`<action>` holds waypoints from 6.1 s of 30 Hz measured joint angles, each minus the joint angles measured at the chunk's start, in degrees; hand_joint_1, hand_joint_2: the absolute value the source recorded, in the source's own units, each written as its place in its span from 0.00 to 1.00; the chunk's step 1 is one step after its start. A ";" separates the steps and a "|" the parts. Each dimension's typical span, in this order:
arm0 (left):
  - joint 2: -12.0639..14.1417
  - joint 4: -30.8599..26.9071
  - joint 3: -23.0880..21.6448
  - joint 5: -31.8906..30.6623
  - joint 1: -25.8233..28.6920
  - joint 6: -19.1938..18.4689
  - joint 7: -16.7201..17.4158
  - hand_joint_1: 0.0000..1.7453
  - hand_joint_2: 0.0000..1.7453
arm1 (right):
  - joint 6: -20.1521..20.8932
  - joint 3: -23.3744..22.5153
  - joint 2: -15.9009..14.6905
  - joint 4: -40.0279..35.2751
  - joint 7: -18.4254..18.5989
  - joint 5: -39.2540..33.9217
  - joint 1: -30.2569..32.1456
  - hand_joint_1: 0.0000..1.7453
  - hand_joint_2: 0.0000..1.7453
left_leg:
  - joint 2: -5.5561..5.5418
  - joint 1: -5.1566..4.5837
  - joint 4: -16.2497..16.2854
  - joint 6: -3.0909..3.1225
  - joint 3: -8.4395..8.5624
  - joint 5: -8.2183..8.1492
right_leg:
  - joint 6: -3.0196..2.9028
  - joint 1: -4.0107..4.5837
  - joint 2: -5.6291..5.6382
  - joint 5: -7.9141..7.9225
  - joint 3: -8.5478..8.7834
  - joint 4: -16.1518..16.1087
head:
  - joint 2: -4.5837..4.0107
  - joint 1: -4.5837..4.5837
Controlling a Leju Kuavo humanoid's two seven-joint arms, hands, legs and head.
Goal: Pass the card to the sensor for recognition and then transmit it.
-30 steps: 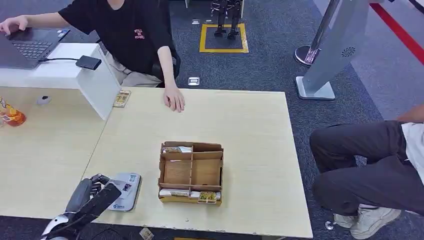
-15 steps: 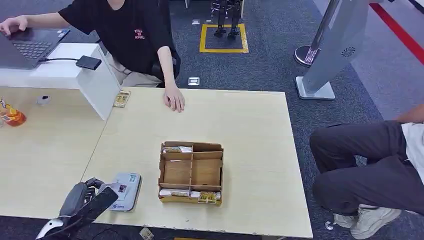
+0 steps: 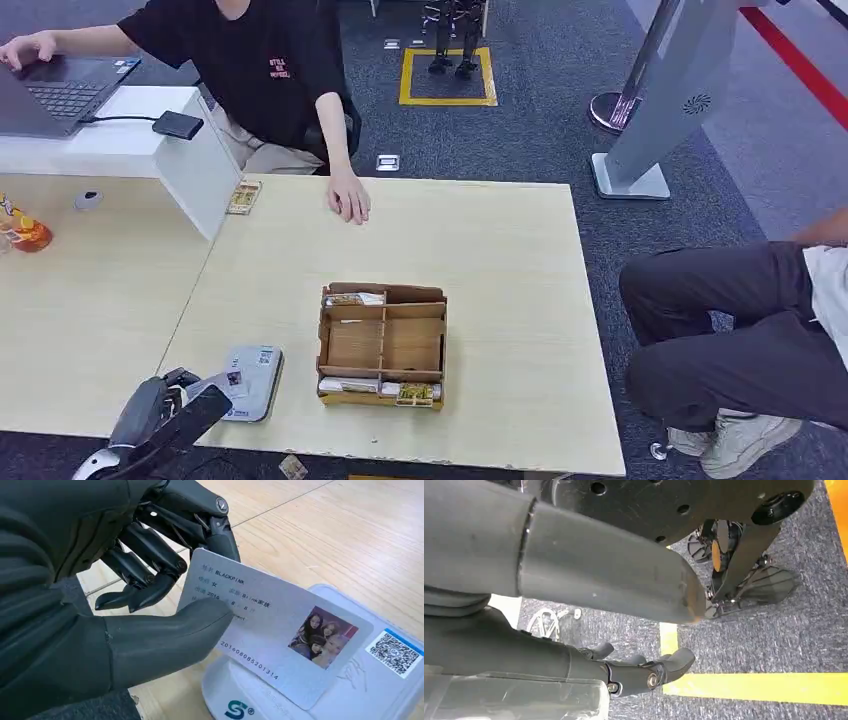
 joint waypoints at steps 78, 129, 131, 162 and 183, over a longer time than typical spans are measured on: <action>-28.63 30.88 8.90 -48.34 -43.35 34.27 -10.76 1.00 1.00 | -6.01 3.52 -4.39 12.52 -2.97 9.97 -4.63 0.00 0.00 | -0.03 -0.03 0.15 0.07 -0.05 0.09 | 0.08 -0.01 -0.01 0.17 -0.01 0.00 | 0.00 0.00; -28.68 3.90 -10.40 43.46 -23.71 11.70 -24.31 0.00 0.00 | -8.66 2.95 -4.66 12.87 -3.80 5.03 -3.45 0.00 0.00 | -0.05 -0.07 0.15 0.10 -0.18 0.06 | 0.10 -0.04 -0.05 0.16 -0.11 -0.02 | 0.00 0.00; -28.02 0.04 -12.07 47.42 -21.81 8.50 -24.15 0.00 0.00 | -8.55 2.78 -4.59 12.81 -3.82 4.76 -3.40 0.00 0.00 | -0.04 -0.07 0.15 0.10 -0.19 0.05 | 0.11 -0.04 -0.03 0.15 -0.12 -0.03 | 0.00 0.00; -13.03 -11.32 -28.06 -10.85 -8.18 23.26 -24.88 0.23 1.00 | -4.51 -2.91 -1.42 7.17 -4.37 -0.55 -1.80 0.00 0.00 | -0.03 -0.06 0.14 0.10 -0.18 0.05 | 0.14 -0.04 -0.04 0.13 -0.12 -0.04 | 0.00 0.00; -3.39 -4.61 -37.50 -32.35 -15.12 18.03 -14.65 0.25 1.00 | -3.72 -3.32 -1.44 6.78 -4.02 0.35 -2.01 0.00 0.00 | -0.03 -0.06 0.14 0.10 -0.18 0.06 | 0.13 -0.04 -0.04 0.13 -0.12 -0.03 | 0.00 0.02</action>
